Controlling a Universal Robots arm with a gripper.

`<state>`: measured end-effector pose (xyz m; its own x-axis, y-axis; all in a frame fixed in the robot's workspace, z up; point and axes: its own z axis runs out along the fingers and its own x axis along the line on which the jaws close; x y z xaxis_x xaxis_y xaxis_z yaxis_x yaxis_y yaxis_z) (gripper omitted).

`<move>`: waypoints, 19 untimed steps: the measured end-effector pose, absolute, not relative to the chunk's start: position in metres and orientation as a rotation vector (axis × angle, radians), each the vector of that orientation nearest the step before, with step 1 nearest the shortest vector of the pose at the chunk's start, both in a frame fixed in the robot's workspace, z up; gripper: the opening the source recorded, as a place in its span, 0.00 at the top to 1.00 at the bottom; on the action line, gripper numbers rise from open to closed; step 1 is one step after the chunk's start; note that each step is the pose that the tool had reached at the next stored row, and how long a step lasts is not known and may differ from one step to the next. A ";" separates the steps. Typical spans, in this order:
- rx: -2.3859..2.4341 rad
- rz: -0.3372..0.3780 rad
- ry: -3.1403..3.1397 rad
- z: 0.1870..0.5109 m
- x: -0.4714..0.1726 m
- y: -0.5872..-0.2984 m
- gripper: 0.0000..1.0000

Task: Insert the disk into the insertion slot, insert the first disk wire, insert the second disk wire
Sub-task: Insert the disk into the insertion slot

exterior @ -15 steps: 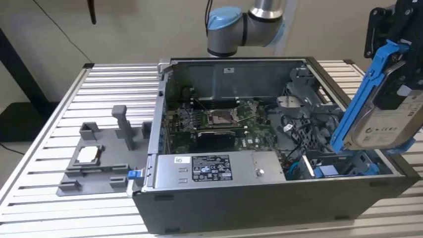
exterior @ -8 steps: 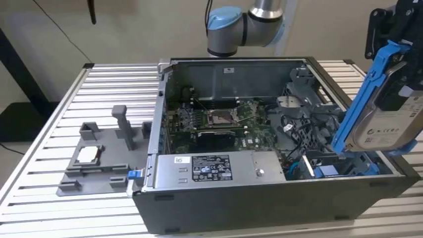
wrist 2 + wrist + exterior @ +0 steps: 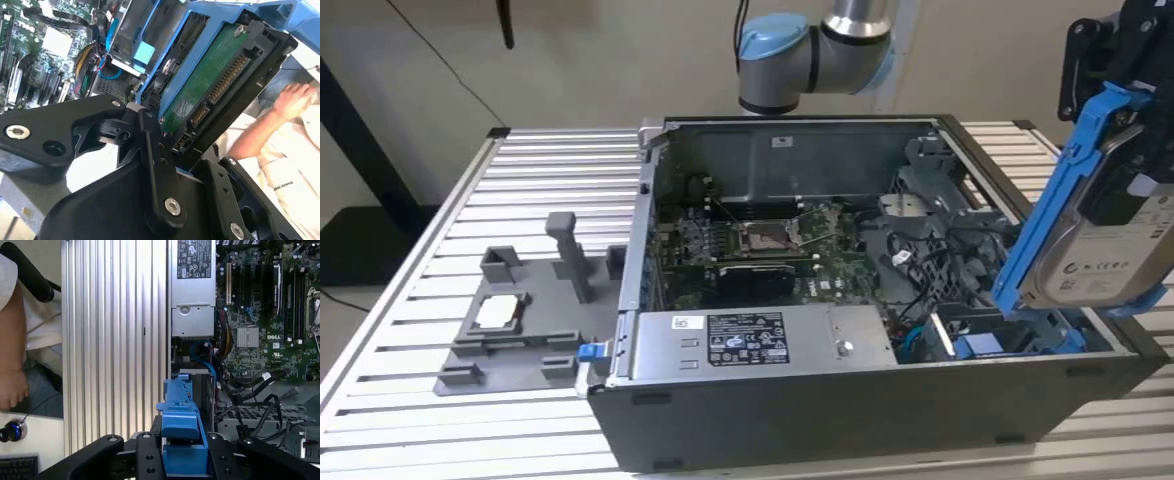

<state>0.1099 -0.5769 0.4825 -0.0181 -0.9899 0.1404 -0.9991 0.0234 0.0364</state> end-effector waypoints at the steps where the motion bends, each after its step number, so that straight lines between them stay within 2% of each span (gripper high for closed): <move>1: 2.108 0.111 -2.152 0.482 0.110 -0.577 0.67; 19: 2.090 0.144 -2.136 0.482 0.110 -0.577 0.67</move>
